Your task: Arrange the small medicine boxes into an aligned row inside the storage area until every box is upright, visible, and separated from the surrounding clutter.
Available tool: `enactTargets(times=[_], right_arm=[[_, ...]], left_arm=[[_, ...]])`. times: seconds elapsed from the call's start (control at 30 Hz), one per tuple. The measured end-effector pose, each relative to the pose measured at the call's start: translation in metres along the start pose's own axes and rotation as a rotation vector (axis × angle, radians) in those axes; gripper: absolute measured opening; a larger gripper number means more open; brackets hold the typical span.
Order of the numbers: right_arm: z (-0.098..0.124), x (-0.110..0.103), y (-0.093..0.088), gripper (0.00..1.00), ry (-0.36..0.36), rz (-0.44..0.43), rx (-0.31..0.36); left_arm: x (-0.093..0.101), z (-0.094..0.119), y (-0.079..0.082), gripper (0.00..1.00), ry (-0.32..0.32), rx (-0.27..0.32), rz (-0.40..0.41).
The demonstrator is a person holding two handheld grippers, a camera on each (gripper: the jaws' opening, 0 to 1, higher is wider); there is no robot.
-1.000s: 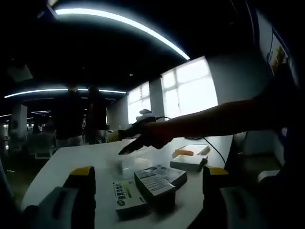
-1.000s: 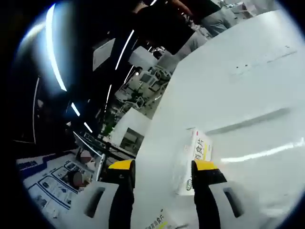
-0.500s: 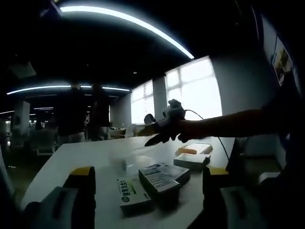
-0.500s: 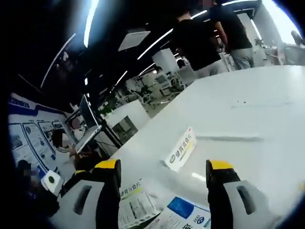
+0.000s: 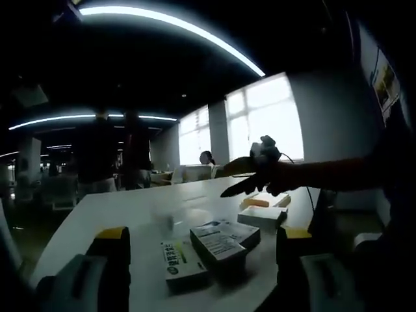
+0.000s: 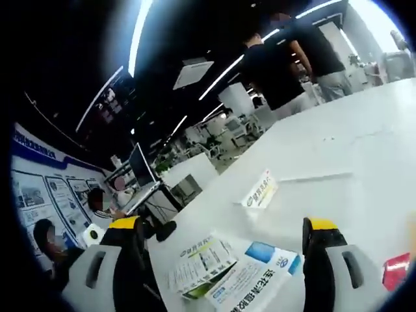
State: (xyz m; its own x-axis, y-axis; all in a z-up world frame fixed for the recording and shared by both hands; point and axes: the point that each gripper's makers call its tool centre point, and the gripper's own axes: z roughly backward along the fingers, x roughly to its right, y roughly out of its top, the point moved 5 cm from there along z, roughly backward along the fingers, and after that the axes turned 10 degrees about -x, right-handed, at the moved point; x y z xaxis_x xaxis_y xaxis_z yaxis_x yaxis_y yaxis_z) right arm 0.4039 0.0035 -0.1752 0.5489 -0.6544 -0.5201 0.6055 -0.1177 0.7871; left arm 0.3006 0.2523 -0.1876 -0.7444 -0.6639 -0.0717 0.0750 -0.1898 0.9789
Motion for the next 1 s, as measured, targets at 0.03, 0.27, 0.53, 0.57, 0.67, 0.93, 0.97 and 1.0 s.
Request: enactTargets(times=[0.03,0.27,0.53,0.57,0.67,0.93,0.97,1.0], right_arm=[[0.004,0.003,0.001,1.00,-0.008,0.016,0.010],[0.030,0.013,-0.001,1.00,-0.018,0.052,0.053],[0.049,-0.006,-0.015,1.00,0.024,0.035,0.087],[0.051,-0.007,-0.016,1.00,0.025,0.037,0.089],[0.058,-0.012,-0.021,1.00,0.026,0.047,0.090],[0.071,-0.016,-0.029,1.00,0.020,0.040,0.116],[0.072,-0.016,-0.029,1.00,0.017,0.041,0.119],[0.074,-0.018,-0.030,1.00,0.015,0.042,0.125]], left_arm=[[0.000,0.000,0.000,0.93,0.000,-0.003,-0.001],[0.001,0.001,0.001,0.93,0.006,-0.012,-0.008],[0.003,-0.001,0.002,0.93,0.005,-0.017,-0.009],[0.004,-0.001,0.002,0.93,0.004,-0.019,-0.011],[0.004,-0.002,0.003,0.93,-0.001,-0.018,-0.011],[0.003,-0.001,0.004,0.93,0.004,-0.017,-0.012],[0.003,-0.001,0.004,0.93,0.003,-0.016,-0.012],[0.003,-0.001,0.005,0.93,0.004,-0.016,-0.012]])
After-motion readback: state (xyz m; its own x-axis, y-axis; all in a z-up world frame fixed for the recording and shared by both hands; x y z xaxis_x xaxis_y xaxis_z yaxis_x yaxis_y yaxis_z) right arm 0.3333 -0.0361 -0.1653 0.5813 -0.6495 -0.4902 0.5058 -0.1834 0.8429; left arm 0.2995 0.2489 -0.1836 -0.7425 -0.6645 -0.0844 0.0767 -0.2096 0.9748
